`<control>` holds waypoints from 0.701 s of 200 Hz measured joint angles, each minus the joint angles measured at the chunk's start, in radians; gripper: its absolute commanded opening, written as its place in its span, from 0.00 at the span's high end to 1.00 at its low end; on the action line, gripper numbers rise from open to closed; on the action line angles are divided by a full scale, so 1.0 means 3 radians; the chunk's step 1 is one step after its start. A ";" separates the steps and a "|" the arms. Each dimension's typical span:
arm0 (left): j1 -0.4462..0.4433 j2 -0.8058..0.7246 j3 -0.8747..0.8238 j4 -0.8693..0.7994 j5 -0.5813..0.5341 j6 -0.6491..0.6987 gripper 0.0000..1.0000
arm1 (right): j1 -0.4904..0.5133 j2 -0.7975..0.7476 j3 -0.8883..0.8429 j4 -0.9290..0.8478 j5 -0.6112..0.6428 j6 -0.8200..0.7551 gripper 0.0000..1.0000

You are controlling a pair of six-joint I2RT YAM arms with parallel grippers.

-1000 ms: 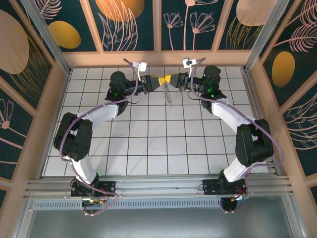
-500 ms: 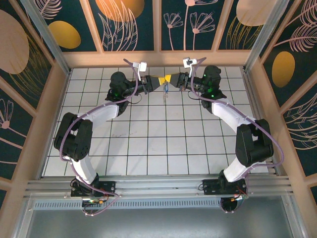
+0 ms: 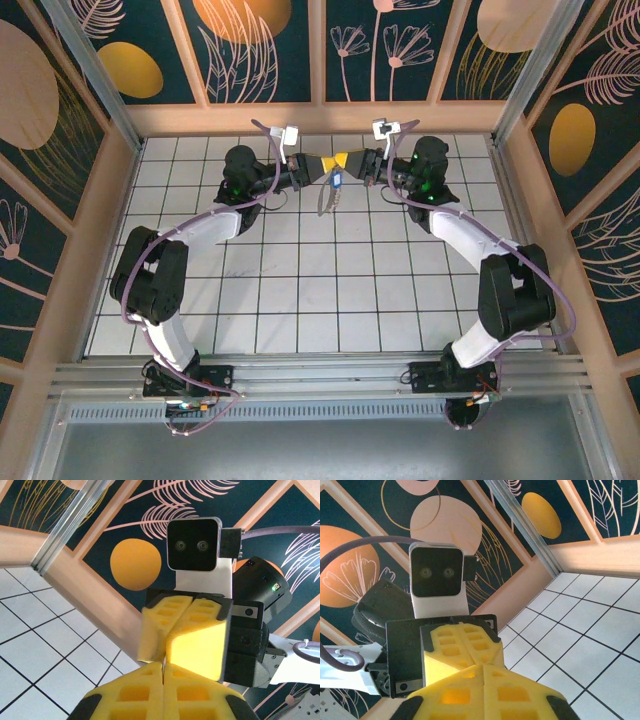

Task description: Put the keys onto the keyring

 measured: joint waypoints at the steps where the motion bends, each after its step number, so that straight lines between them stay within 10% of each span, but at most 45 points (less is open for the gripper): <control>1: 0.0000 0.0000 0.0000 0.0000 0.0000 0.0004 1.00 | 0.0000 -0.0001 0.0000 -0.0003 0.0004 -0.0004 0.69; 140: -0.0043 -0.0184 0.0187 -0.0722 0.0047 0.0552 1.00 | -0.0033 -0.1352 -0.1534 -0.0221 0.1256 -0.0416 0.38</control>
